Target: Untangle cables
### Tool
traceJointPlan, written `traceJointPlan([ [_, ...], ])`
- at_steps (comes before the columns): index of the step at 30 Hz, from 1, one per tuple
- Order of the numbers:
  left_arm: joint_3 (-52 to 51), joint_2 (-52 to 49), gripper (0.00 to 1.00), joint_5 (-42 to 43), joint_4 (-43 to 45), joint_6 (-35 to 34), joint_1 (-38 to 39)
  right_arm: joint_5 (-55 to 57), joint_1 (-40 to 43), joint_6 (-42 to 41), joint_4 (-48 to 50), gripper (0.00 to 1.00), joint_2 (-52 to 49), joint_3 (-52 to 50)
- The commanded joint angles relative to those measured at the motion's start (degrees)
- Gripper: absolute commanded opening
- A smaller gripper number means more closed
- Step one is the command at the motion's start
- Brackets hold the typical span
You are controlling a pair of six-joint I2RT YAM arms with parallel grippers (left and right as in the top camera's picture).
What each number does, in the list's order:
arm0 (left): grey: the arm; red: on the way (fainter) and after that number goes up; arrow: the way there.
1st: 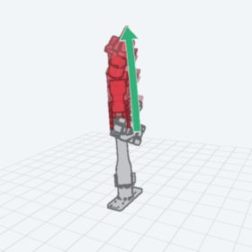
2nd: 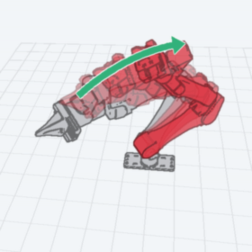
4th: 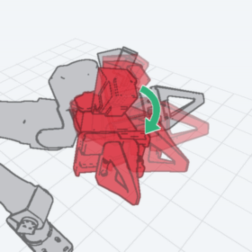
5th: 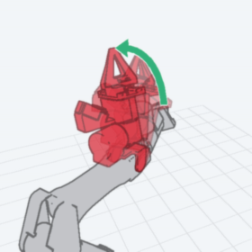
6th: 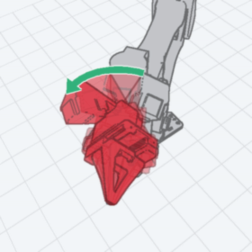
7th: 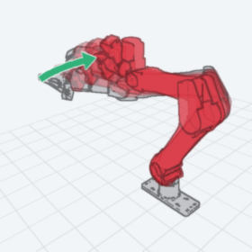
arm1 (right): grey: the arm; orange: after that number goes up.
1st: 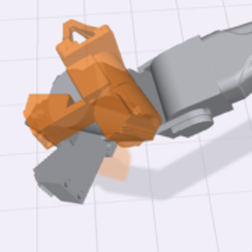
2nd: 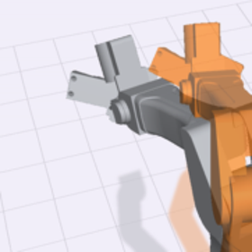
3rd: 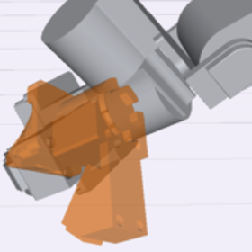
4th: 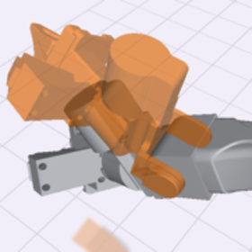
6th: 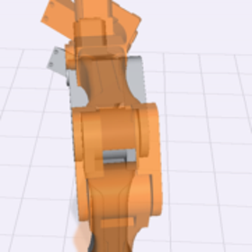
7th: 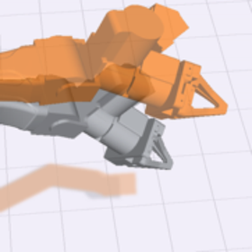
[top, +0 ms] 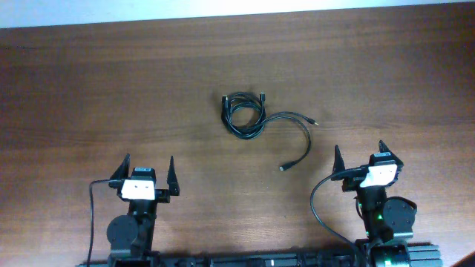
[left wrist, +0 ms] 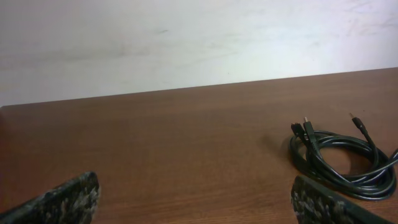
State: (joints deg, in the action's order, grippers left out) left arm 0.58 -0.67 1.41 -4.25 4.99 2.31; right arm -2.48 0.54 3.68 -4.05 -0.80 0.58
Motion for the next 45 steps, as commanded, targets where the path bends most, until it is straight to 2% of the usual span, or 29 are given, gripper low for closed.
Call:
traceJointPlan([
  [1,-0.1,0.4,0.99,-0.8,-0.5,0.9,0.3,-0.7,-0.2,0.4,-0.3,0.98,0.4,-0.3],
  [16,0.0,0.4,0.99,-0.7,-0.5,0.9,0.3,-0.7,-0.2,0.4,-0.2,0.98,0.4,-0.3],
  [20,0.0,0.4,0.99,-0.8,-0.4,-2.0,0.3,-0.7,-0.2,0.4,-0.2,0.98,0.4,-0.3],
  [28,2.3,-0.6,0.99,-0.8,-2.1,-2.2,0.3,-0.7,-0.2,0.4,-0.2,0.99,0.4,-0.3],
  [40,11.8,-14.3,0.99,-1.7,-2.4,-2.3,0.3,-0.7,-0.2,0.4,-0.3,0.99,0.4,-0.3],
  [45,18.2,-21.8,0.99,-1.7,-6.1,-2.4,0.3,-0.7,-0.2,0.4,-0.2,0.99,0.4,-0.3],
])
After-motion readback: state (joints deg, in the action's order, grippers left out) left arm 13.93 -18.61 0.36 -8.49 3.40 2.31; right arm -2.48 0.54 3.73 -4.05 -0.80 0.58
